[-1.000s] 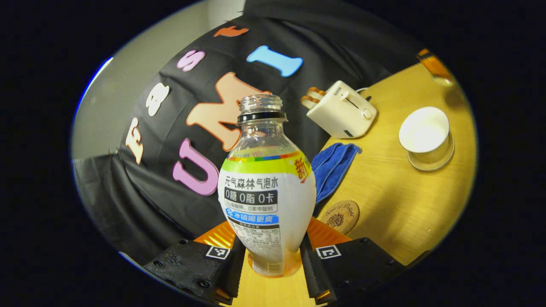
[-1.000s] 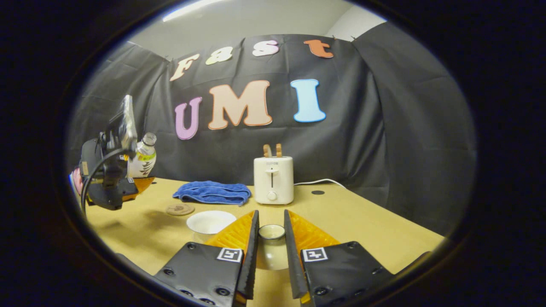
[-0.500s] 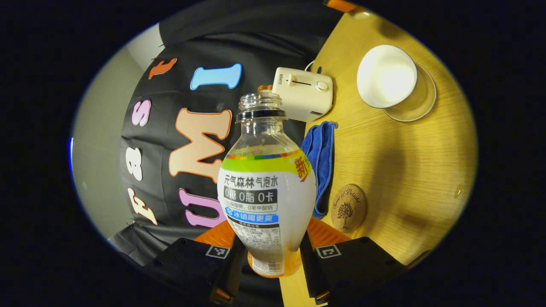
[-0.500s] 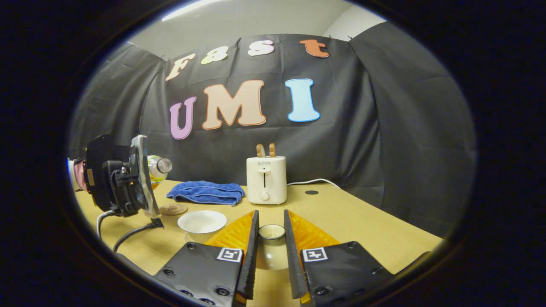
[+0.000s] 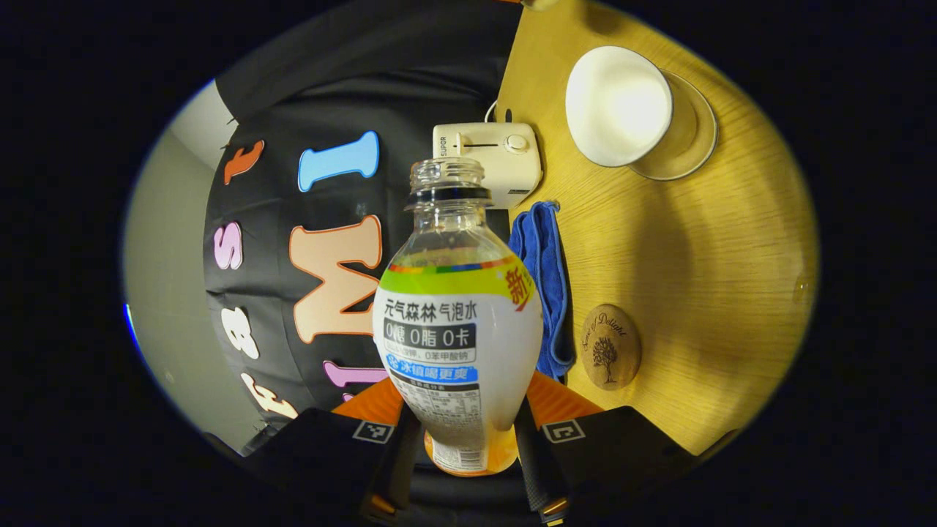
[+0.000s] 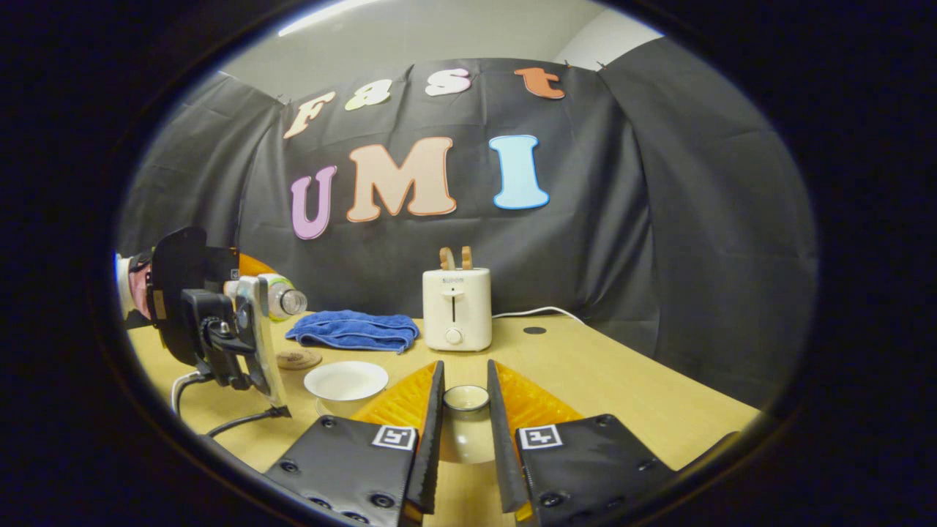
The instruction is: Open the teacup lid with one hand, grasp the water bottle and pour water into the teacup with the other hand; after pouring, place the water bottle on the coaster and then close the teacup lid.
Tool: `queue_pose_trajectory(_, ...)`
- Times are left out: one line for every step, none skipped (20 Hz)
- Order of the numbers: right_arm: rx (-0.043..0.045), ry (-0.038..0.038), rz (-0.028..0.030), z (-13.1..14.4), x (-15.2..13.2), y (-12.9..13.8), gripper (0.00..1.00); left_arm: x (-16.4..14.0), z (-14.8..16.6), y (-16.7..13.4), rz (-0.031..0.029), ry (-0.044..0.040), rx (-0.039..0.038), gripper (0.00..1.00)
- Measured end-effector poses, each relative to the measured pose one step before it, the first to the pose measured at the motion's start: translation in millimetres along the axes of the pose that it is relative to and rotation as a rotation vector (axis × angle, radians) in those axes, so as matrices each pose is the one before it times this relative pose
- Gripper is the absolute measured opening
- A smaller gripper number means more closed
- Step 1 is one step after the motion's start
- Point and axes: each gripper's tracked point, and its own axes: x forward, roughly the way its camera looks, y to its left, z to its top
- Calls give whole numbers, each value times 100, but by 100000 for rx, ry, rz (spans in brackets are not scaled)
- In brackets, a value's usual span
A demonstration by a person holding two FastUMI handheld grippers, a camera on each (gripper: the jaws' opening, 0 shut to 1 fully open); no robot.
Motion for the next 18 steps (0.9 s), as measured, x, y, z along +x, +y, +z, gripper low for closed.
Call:
queue_pose_trajectory(4,-36,0,22,13,1,38,-4,136,12,-247,-113,1426,58)
queue_pose_trajectory(-8,15,6,-78,23,-9,38,75,224,-7,-73,-45,1850,58)
queue_pose_trajectory(7,-8,5,44,-6,-6,38,72,163,134,90,-400,2195,58)
queue_pose_trajectory(11,-10,7,-22,-4,1,38,31,275,93,76,-208,2161,58)
queue_pose_trajectory(-23,13,9,19,4,7,38,40,215,218,169,-410,1873,58)
queue_pose_trajectory(5,-16,6,-30,4,2,38,46,272,153,2,-287,1741,58)
queue_pose_trajectory(8,-7,-3,41,8,-16,38,121,144,48,21,-332,1831,58)
queue_pose_trajectory(-12,12,9,-27,-21,19,38,114,228,61,54,5,2393,58)
queue_pose_trajectory(3,-3,0,35,8,-6,38,-142,-31,167,-5,216,2606,58)
queue_pose_trajectory(6,23,-6,-45,-5,-17,38,261,264,65,-209,-335,2488,58)
queue_pose_trajectory(-32,-58,133,54,12,1,37,-61,41,-15,-702,132,1642,58)
queue_pose_trajectory(67,32,113,-54,1,37,37,169,109,-225,-688,30,1264,58)
queue_pose_trajectory(8,20,-67,55,-7,-23,37,-27,102,208,-222,-144,1556,58)
queue_pose_trajectory(-40,-59,-75,-14,15,-43,37,46,164,105,8,-165,1507,58)
queue_pose_trajectory(39,-9,-72,-15,12,-6,37,-18,70,160,-185,-226,1492,58)
queue_pose_trajectory(-22,-2,-3,11,-26,-34,37,121,100,69,-237,-62,1391,59)
queue_pose_trajectory(-8,-14,6,-5,0,8,37,-2,65,18,-168,-96,1535,58)
queue_pose_trajectory(-30,-6,13,-4,6,-32,37,-14,113,231,165,-43,1819,59)
